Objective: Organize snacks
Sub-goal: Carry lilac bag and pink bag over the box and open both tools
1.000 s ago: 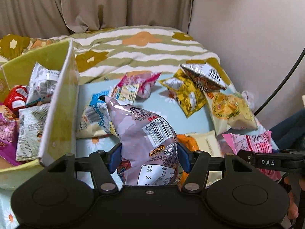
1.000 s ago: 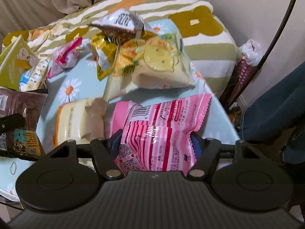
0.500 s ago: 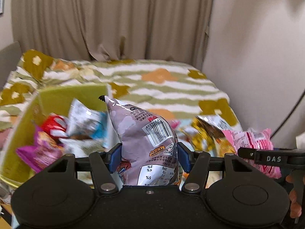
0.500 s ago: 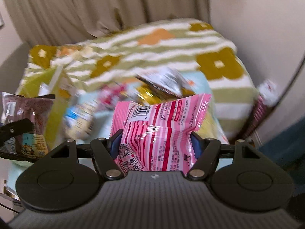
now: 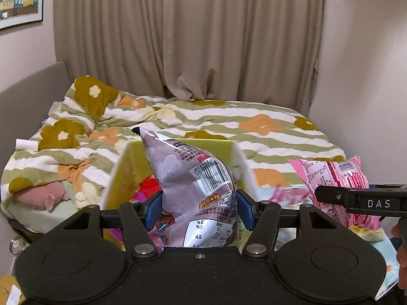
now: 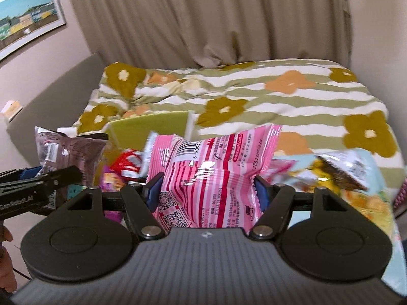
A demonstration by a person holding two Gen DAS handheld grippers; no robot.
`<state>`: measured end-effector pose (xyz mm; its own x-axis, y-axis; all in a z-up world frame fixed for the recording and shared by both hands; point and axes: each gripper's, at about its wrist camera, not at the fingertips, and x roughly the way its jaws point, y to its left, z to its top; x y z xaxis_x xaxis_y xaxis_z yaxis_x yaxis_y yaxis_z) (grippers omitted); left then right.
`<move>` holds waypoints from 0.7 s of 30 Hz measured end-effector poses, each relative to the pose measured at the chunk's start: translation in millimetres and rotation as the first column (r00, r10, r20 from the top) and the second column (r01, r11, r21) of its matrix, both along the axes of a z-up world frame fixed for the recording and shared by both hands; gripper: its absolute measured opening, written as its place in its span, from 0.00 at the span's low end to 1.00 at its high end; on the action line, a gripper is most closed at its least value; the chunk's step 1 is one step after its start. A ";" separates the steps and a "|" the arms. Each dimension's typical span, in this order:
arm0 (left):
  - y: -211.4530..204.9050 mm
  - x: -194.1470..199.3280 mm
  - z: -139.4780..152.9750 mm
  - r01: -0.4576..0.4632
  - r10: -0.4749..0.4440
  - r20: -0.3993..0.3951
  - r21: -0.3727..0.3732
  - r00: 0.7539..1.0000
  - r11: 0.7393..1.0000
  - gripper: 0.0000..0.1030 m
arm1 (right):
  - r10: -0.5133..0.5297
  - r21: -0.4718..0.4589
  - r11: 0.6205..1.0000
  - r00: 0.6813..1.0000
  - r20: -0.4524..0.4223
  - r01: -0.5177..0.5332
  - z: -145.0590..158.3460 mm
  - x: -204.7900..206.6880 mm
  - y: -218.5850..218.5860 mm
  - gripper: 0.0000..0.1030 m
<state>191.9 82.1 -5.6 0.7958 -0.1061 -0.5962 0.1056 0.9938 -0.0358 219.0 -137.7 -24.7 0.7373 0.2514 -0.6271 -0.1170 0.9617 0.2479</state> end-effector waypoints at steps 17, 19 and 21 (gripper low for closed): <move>82.0 11.1 -44.3 0.006 -0.016 -0.099 -0.102 0.995 0.995 1.00 | 0.014 -0.050 0.999 0.997 -0.079 -0.018 -23.9 22.9 92.8 0.83; 87.0 7.1 -44.0 -0.010 -0.001 -0.100 -0.113 0.995 0.994 1.00 | 0.023 -0.052 0.998 0.996 -0.083 -0.027 -25.5 21.7 94.6 0.83; 88.9 2.3 -42.5 -0.027 0.015 -0.098 -0.118 0.995 0.993 1.00 | 0.037 -0.054 0.998 0.996 -0.081 -0.042 -25.9 21.8 97.9 0.83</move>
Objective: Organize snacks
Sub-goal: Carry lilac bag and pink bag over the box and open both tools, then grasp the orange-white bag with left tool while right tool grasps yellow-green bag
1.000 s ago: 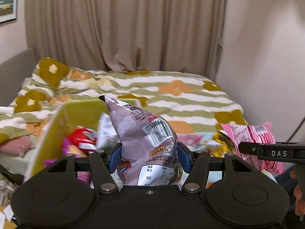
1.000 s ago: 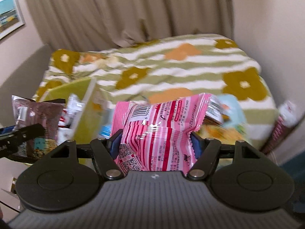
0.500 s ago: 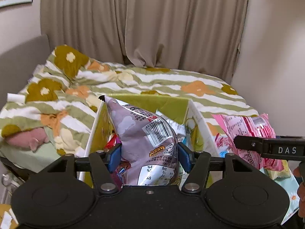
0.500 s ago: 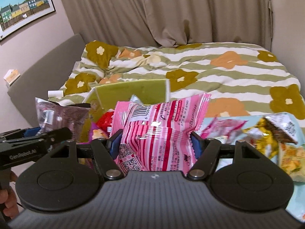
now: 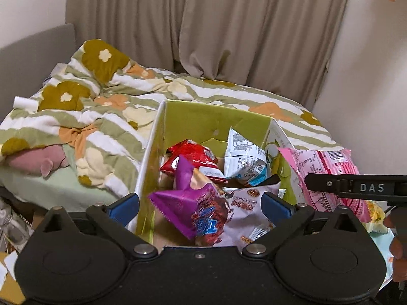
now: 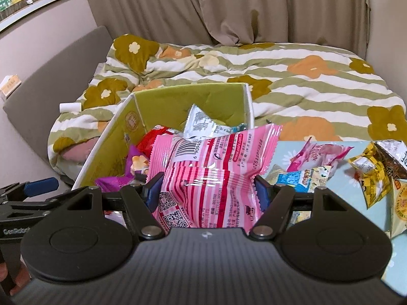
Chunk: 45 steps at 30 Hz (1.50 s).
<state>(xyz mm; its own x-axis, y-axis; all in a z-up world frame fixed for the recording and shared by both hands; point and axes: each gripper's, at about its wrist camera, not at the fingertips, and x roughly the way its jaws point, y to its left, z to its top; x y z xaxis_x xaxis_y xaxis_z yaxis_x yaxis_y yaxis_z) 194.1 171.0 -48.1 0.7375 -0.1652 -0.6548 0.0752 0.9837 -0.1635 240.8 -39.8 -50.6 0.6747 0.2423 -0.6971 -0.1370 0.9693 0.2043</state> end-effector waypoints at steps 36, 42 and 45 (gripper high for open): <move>-21.7 -24.4 35.2 0.021 -0.024 0.069 0.056 0.997 0.998 1.00 | -0.012 0.016 1.000 0.998 0.065 0.011 19.3 -28.0 -6.4 1.00; -46.1 -30.5 45.5 0.065 -0.070 0.086 0.059 0.994 0.996 1.00 | -0.056 0.017 0.998 0.994 0.099 0.055 35.6 -46.9 -27.8 1.00; -61.2 -35.4 51.9 0.078 -0.083 0.087 0.056 0.993 0.995 1.00 | -0.075 0.007 0.997 0.991 0.115 0.075 44.8 -56.4 -44.7 1.00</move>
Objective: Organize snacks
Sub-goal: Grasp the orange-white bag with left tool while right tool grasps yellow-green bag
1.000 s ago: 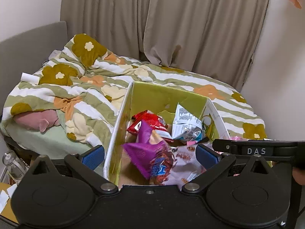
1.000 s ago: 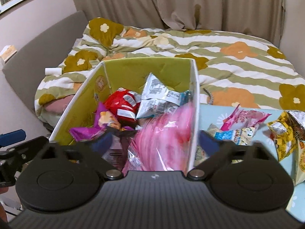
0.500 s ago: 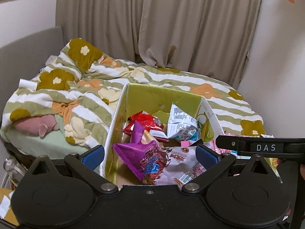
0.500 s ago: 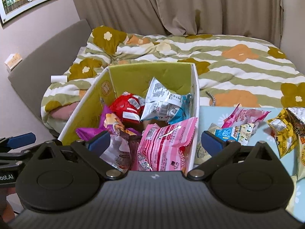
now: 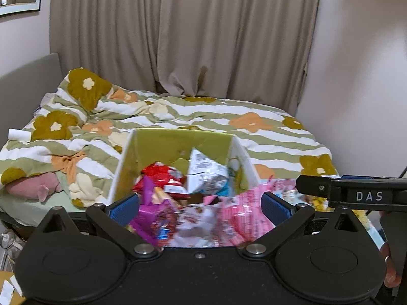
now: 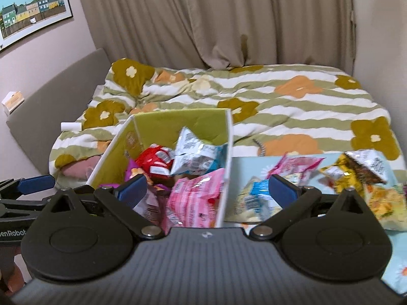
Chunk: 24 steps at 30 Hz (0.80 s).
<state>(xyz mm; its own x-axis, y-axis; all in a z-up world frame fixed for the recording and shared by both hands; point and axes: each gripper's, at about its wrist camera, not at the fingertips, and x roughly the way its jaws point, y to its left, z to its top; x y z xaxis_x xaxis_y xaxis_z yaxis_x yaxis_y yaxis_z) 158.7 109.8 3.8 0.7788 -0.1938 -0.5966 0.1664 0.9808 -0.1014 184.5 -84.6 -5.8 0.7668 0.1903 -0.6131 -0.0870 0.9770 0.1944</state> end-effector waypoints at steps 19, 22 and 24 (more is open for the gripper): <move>-181.6 -3.2 -26.3 0.069 -0.071 -0.079 -0.025 0.994 0.997 1.00 | -0.168 -0.072 0.983 0.986 -0.006 0.167 -19.9 -35.9 -198.7 1.00; -214.2 -0.1 -40.6 0.073 -0.075 -0.107 -0.017 0.991 0.997 1.00 | -0.180 -0.081 0.981 0.983 -0.029 0.177 -32.4 -34.5 -230.8 1.00; -234.6 0.6 -50.7 0.077 -0.079 -0.120 -0.017 0.990 0.997 1.00 | -0.180 -0.081 0.981 0.983 -0.046 0.176 -41.7 -31.5 -250.1 1.00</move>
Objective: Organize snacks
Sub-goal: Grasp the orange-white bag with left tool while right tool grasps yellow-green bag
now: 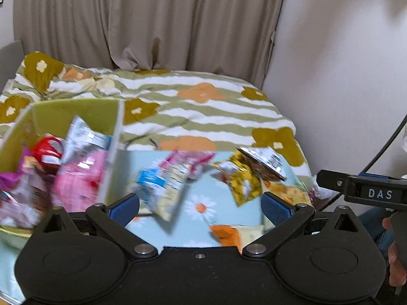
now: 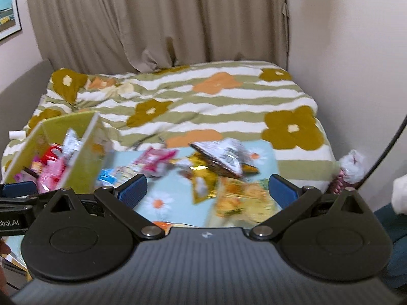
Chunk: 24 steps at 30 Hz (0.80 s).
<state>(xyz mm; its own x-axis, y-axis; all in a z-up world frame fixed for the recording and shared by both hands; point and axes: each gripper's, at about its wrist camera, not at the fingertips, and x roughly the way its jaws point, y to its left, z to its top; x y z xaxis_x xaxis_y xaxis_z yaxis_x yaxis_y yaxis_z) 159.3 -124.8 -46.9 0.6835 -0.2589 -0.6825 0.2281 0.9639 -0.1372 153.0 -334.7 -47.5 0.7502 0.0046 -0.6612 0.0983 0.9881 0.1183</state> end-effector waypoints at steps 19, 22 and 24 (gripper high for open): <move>-92.7 27.0 -129.9 0.021 0.004 -0.259 0.094 0.966 0.995 0.92 | 0.045 0.076 0.997 0.981 -0.189 -0.031 -109.0 72.8 -56.7 1.00; -95.4 31.9 -142.6 0.034 -0.003 -0.288 0.103 0.958 0.994 0.86 | 0.043 0.072 0.997 0.977 -0.208 -0.029 -118.3 79.6 -54.5 1.00; -97.8 33.6 -151.5 0.046 -0.005 -0.319 0.119 0.948 0.992 0.81 | 0.037 0.059 0.998 0.976 -0.213 -0.025 -121.9 83.8 -52.6 1.00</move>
